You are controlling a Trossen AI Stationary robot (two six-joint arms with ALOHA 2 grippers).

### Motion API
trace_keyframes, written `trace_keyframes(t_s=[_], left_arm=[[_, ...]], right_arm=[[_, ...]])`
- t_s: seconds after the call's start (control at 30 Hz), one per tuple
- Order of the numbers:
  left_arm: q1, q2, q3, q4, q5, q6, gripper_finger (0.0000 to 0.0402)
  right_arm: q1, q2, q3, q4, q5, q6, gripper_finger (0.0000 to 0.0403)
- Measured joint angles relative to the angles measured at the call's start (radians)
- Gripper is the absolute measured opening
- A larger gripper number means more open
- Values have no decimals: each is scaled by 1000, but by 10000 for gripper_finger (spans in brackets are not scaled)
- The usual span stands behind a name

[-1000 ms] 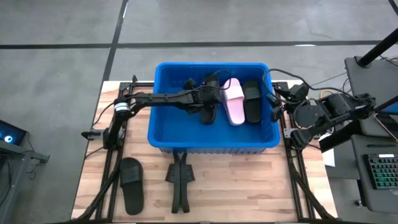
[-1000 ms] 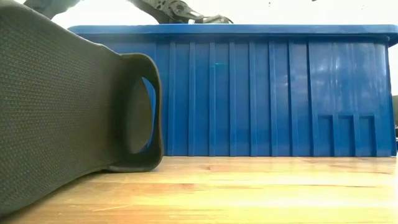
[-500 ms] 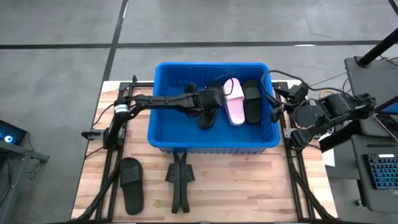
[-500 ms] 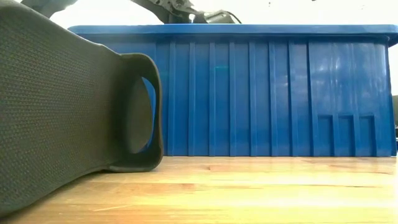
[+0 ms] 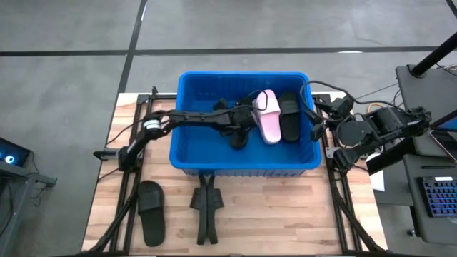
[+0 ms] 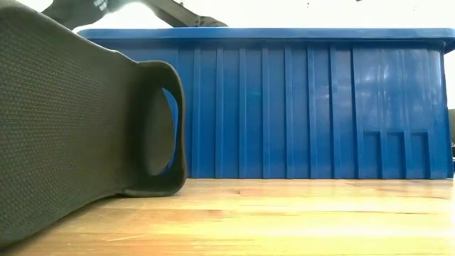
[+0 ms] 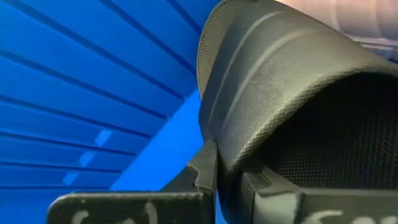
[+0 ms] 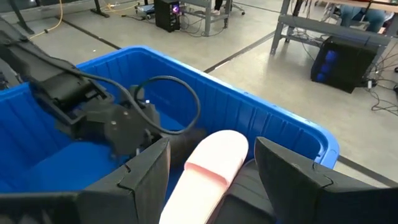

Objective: Pick and place slides into bin
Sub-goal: Put the black slide into the blue bin

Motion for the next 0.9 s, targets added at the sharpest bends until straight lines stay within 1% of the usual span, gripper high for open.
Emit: trace_keyframes(t_s=[0.2,0.3,0.4,0.5,0.6,0.77,0.9], left_arm=[[18,32,21,10,-19,-2,1],[31,31,21,43,27,0,11],[40,29,23,55,59,0,34],[46,29,24,58,87,0,70],[55,29,24,65,141,1,116],[66,28,37,78,278,0,200],[67,2,50,78,397,9,251]], right_arm=[[0,0,0,1,-24,3,224],[0,0,0,2,-30,3,224],[0,0,0,1,-31,3,224],[0,0,0,2,-31,3,224],[0,0,0,2,-33,0,224],[0,0,0,1,-33,-9,224],[0,0,0,1,-33,-24,224]])
